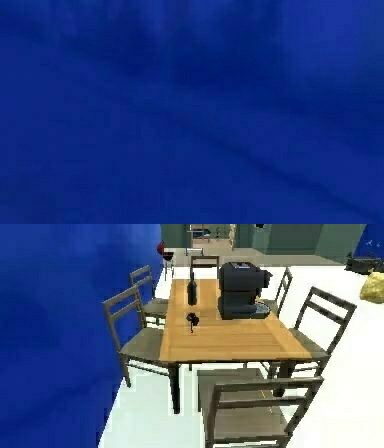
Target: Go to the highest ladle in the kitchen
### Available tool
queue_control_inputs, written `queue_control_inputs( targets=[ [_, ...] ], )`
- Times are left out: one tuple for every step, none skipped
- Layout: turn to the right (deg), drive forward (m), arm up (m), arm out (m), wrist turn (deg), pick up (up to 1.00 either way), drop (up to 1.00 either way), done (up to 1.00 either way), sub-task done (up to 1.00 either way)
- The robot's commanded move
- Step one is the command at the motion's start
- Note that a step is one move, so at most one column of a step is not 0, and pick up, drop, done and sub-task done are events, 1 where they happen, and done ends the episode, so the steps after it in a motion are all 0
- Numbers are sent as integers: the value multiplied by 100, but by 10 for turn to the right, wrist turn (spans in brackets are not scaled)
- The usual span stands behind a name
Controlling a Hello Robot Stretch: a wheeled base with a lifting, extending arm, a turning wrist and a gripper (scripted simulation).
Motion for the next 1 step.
queue_control_inputs(
  targets=[
    [450,0,0,0,0,0,0,0,0]
  ],
)
